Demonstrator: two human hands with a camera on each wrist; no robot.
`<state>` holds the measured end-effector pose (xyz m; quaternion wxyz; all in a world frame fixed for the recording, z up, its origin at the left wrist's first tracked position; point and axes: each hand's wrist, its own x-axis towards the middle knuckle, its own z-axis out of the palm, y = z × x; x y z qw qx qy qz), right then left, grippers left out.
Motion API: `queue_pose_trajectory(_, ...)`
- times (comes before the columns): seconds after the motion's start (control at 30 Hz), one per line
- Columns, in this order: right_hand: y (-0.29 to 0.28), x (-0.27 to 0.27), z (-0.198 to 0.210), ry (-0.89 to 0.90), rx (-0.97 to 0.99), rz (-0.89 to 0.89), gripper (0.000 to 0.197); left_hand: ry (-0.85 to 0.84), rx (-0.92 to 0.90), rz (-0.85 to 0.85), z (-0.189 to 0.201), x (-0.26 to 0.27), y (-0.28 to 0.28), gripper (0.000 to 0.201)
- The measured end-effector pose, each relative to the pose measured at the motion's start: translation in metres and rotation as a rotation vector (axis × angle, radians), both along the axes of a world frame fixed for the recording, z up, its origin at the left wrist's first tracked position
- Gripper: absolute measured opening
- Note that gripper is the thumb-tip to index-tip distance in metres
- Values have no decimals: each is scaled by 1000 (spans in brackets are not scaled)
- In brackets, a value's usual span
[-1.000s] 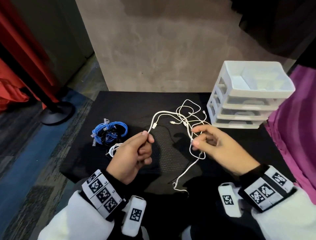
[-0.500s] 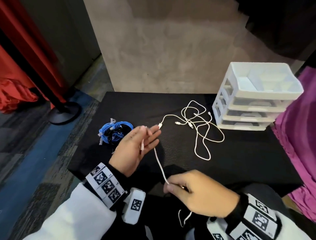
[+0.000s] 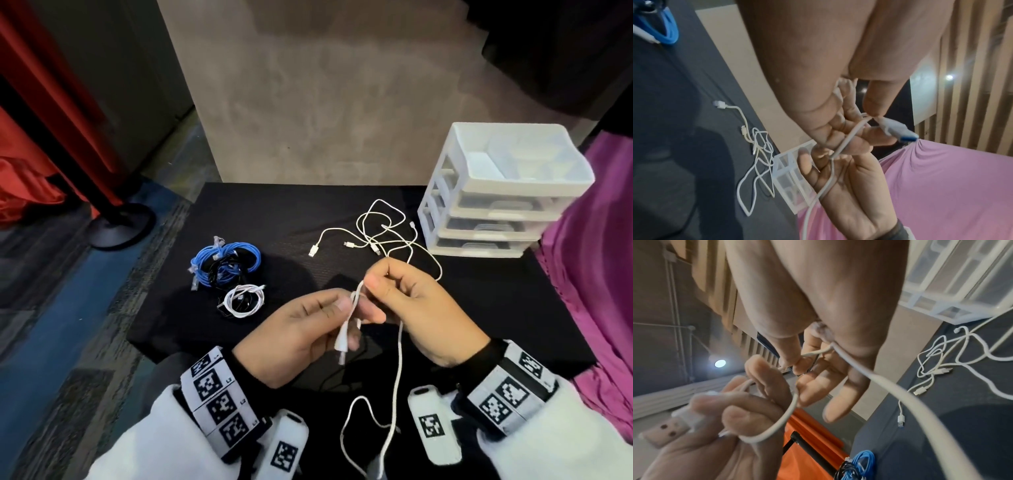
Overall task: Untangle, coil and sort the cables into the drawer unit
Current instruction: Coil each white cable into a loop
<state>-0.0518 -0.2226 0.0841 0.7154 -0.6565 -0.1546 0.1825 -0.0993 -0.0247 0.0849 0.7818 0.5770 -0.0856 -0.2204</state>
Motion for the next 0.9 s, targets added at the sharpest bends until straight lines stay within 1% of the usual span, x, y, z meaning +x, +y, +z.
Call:
queue_pose_trajectory(0.07, 1, -2, -3, 72, 24, 11, 28, 14, -56, 6, -5, -3, -1, 31)
queue_pose_trajectory(0.13, 4, -4, -6, 134, 50, 3, 24, 55, -115, 35, -8, -3, -3, 23)
queue_pose_trajectory(0.2, 9, -6, -9, 185, 93, -25, 20, 86, -125, 98, -9, 0, -6, 21)
queue_pose_trajectory(0.33, 11, -10, -11, 248, 148, -58, 20, 111, 32, 310, -17, 5, -10, 24)
queue_pose_trajectory(0.4, 12, -13, -13, 275, 165, -74, 21, 106, 112, 411, -26, 8, -10, 27)
queue_pose_trajectory(0.43, 14, -16, -14, 253, 140, -93, 21, 71, 173, 456, -32, 9, -10, 28)
queue_pose_trajectory(0.47, 16, -19, -16, 207, 97, -116, 22, 3, 280, 500, -38, 10, -9, 30)
queue_pose_trajectory(0.53, 20, -23, -19, 120, 19, -145, 23, -177, 560, 559, -51, 11, -9, 27)
queue_pose_trajectory(0.57, 22, -24, -21, 94, -8, -149, 24, -240, 654, 570, -54, 10, -10, 24)
queue_pose_trajectory(0.63, 23, -24, -21, 29, -69, -152, 28, -329, 742, 542, -58, 10, -12, 20)
queue_pose_trajectory(0.7, 22, -21, -20, -46, -126, -166, 32, -457, 838, 481, -57, 10, -8, 17)
queue_pose_trajectory(0.73, 20, -20, -19, -69, -142, -173, 33, -492, 833, 465, -57, 10, -5, 14)
queue_pose_trajectory(0.77, 18, -19, -19, -77, -146, -173, 33, -457, 762, 441, -57, 11, -4, 11)
queue_pose_trajectory(0.87, 11, -15, -19, -40, -112, -128, 30, -48, 295, 334, -48, 8, -2, 10)
queue_pose_trajectory(0.9, 9, -14, -19, -22, -93, -119, 28, 57, 146, 301, -45, 7, -1, 11)
